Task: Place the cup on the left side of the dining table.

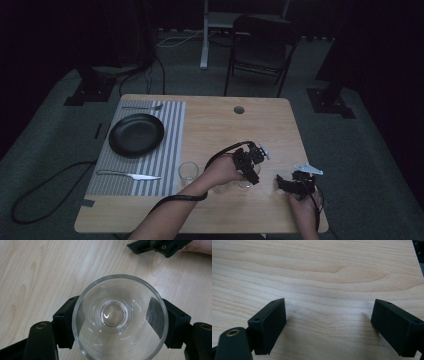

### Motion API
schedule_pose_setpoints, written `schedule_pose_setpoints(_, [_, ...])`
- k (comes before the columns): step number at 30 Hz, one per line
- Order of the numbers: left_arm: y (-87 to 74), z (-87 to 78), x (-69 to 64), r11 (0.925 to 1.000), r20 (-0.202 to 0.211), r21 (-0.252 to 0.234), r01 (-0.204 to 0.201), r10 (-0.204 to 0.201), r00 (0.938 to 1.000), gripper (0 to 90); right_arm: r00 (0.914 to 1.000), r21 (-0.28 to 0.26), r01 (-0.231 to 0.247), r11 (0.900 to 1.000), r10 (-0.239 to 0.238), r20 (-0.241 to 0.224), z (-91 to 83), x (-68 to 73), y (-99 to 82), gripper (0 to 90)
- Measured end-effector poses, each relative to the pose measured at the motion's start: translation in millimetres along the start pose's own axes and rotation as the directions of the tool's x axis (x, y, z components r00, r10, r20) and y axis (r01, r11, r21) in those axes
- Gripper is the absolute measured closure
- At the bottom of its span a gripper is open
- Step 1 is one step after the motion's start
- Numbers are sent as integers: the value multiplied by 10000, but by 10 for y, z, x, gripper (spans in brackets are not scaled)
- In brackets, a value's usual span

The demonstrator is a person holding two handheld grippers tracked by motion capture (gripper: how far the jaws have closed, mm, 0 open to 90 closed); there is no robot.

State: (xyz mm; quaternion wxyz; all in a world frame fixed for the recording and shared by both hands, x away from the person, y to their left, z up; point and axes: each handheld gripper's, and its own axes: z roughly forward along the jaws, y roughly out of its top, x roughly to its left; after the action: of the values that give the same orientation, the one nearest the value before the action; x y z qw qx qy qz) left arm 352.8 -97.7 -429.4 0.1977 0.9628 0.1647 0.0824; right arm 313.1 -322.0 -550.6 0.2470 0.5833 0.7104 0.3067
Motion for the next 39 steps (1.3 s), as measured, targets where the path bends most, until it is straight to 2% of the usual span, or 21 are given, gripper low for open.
schedule_pose_setpoints(7, [-11, -32, 140, 9994, -45, 16, 339, -339, 9994, 287, 10000, 15, -27, 10000, 27, 2, -1, 2, 0, 123])
schedule_pose_setpoints(9, [-12, -37, 170, 9992, -209, 60, 398, -396, 9990, 287, 10000, 15, -29, 10000, 29, 2, -1, 2, 0, 123])
schedule_pose_setpoints(13, [-19, -77, 249, 9977, -198, -77, 680, -681, 9975, 287, 10000, 15, -28, 10000, 28, -1, -1, 2, 0, 124])
schedule_pose_setpoints(19, [-45, -153, 366, 9956, -462, -125, 925, -930, 9946, 287, 10000, 15, -27, 10000, 27, -2, -1, 2, 0, 123])
schedule_pose_setpoints(23, [-82, -198, 453, 9923, -587, -194, 1224, -1233, 9906, 287, 10000, 13, -26, 10000, 26, -1, -1, 2, 0, 123])
schedule_pose_setpoints(31, [-178, -269, 571, 9894, -785, -117, 1448, -1452, 9863, 287, 10000, 13, -21, 10000, 21, 3, -1, 1, 0, 123])
schedule_pose_setpoints(39, [-312, -342, 672, 9831, -1010, -107, 1830, -1832, 9779, 287, 10000, 14, -24, 10000, 24, 4, -1, 2, 0, 124])
